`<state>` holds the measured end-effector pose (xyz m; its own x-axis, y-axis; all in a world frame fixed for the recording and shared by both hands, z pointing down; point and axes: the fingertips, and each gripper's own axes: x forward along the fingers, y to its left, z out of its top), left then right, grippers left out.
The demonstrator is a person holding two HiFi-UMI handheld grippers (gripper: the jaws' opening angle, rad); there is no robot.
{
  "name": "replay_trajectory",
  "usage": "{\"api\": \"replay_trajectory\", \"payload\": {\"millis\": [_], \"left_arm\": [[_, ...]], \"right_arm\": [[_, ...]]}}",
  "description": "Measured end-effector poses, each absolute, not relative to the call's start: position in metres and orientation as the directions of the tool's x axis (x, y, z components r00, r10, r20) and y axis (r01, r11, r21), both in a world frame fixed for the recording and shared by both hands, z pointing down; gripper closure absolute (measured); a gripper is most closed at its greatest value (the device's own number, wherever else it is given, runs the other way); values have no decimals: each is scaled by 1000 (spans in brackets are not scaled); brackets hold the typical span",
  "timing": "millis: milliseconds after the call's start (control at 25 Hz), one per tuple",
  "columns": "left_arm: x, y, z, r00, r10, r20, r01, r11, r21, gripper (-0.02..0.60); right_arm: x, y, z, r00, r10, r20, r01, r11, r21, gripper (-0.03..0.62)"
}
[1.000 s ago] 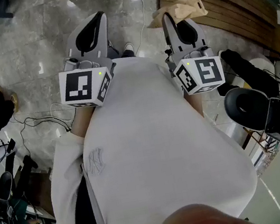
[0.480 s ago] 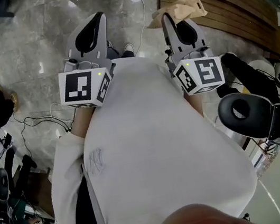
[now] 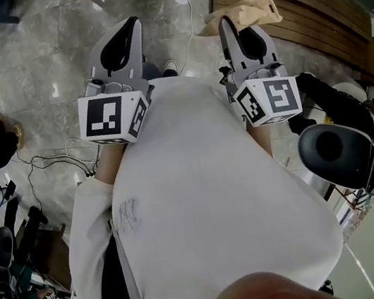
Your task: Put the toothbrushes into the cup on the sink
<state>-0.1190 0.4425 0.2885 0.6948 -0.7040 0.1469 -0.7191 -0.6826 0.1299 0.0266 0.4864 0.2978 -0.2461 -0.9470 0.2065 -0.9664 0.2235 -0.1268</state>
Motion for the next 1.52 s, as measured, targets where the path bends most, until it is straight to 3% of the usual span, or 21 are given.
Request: {"api": "replay_trajectory", "payload": {"millis": [600, 1520], "left_arm": [[-106, 421, 297, 695, -698, 169, -719, -678, 154, 580], [-129, 281, 280, 745, -648, 158, -667, -729, 155, 581]], "right_arm": [[45, 467, 309, -232, -940, 250, -969, 201, -144, 539], [25, 349, 290, -126, -956, 264, -988, 97, -121, 539]]}}
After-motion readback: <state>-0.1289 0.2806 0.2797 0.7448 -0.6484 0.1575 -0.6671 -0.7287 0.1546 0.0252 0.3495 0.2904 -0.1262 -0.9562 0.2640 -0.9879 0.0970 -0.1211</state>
